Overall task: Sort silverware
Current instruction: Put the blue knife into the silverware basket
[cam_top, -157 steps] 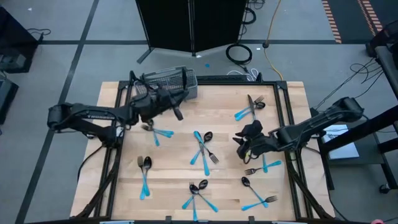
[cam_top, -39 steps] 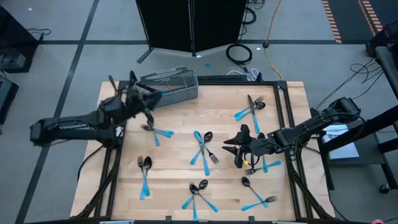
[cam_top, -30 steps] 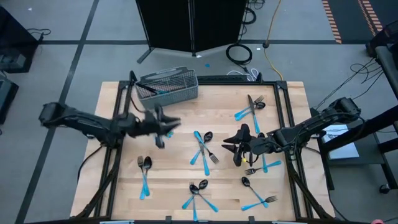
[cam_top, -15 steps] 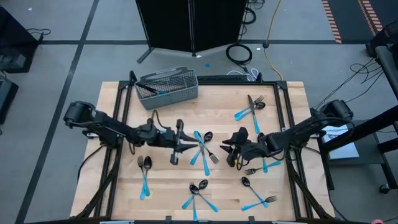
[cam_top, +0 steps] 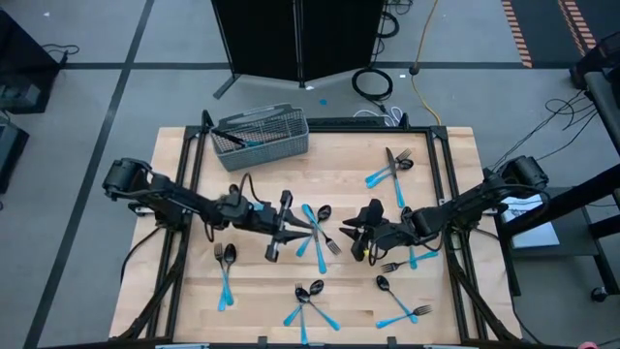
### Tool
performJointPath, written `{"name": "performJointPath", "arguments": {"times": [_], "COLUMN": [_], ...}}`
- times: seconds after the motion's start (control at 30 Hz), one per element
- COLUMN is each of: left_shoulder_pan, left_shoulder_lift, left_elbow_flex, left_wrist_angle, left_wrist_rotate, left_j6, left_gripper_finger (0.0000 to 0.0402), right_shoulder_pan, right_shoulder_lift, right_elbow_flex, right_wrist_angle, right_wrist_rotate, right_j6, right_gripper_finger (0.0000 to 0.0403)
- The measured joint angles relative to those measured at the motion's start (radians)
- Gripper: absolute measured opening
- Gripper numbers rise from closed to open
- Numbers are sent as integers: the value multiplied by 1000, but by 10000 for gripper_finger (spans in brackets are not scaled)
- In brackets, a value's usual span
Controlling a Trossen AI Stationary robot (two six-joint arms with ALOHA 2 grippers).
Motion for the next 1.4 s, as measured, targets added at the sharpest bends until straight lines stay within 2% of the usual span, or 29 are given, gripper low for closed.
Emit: {"name": "performJointPath", "arguments": {"times": [0.17,0.23,0.3,0.47,0.57,0.67,0.77,1.07,1.23,1.4], "left_shoulder_pan": [-18,-25,-37,-56,-57,-61,-61,-60,-60,-60], "left_shoulder_lift": [0,0,0,0,0,0,0,0,0,0], "left_elbow_flex": [1,21,67,242,282,282,282,281,280,280], "left_wrist_angle": [-16,-88,-231,-719,-860,-869,-870,-877,-880,-880], "left_wrist_rotate": [0,-7,-34,-189,-249,-252,-252,-252,-251,-251], "left_j6": [5,27,55,85,77,70,70,86,86,86], "left_gripper_finger": [75,75,75,75,75,75,75,75,75,75], "right_shoulder_pan": [0,0,0,0,-2,-31,-113,-477,-624,-728], "right_shoulder_lift": [0,0,0,0,0,-17,-46,-117,-99,-96], "right_elbow_flex": [0,0,0,0,0,0,0,-1,-1,-1], "right_wrist_angle": [12,13,13,8,-24,-126,-268,-698,-746,-771], "right_wrist_rotate": [0,0,0,4,5,5,4,-110,-157,-156], "right_j6": [-2,-2,-2,-6,-20,-4,63,170,108,41], "right_gripper_finger": [112,112,112,112,112,112,112,112,116,134]}}
